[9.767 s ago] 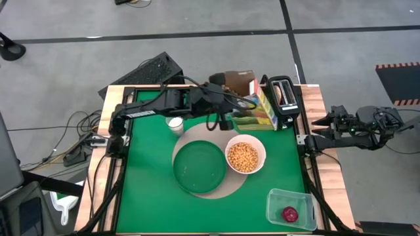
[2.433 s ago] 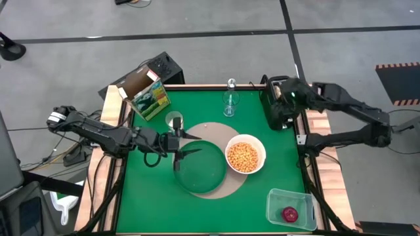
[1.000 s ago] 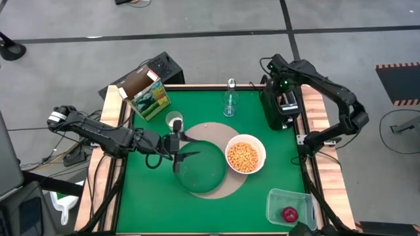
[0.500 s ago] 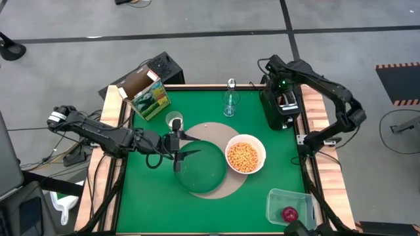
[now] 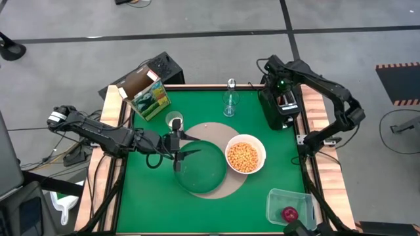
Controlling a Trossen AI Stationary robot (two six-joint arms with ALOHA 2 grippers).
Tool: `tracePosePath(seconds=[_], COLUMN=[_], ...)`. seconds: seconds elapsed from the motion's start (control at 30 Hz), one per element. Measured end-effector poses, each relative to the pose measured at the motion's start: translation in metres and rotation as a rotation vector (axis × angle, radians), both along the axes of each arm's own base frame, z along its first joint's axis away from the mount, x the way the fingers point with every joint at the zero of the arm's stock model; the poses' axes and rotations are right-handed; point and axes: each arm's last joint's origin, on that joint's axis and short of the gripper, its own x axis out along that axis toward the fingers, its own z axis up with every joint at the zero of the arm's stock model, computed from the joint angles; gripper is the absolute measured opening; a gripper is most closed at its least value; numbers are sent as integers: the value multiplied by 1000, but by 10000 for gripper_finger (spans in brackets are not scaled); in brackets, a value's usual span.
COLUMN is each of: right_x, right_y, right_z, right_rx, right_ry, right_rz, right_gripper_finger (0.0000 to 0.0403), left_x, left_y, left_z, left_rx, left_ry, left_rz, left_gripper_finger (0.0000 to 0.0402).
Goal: Arrange a breakfast setting
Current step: Put the toasted bagel the green plate
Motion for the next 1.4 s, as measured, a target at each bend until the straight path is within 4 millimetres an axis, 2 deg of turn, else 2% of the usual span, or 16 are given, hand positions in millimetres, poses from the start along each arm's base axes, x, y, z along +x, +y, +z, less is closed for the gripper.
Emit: tracePosePath(seconds=[0.27, 0.67, 0.97, 1.17, 1.3, 1.4], right_x=[-1, -9, -11, -13, -12, -8], right_y=[1, 10, 14, 24, 39, 54], right_z=[4, 55, 70, 97, 118, 126], right_rx=[-21, -116, -147, -225, -275, -291], right_ry=[13, -28, -37, -91, -154, -202], right_rz=[6, 6, 7, 22, 63, 124], right_gripper_finger=[63, 63, 63, 63, 63, 63], left_x=[0, 0, 0, 0, 0, 0], left_y=[0, 0, 0, 0, 0, 0], left_z=[0, 0, 0, 0, 0, 0], left_rx=[-1, -1, -1, 0, 0, 0], left_ry=[0, 0, 0, 0, 0, 0], left_rz=[0, -1, -1, -1, -1, -1], left_gripper_finger=[163, 163, 163, 163, 163, 163])
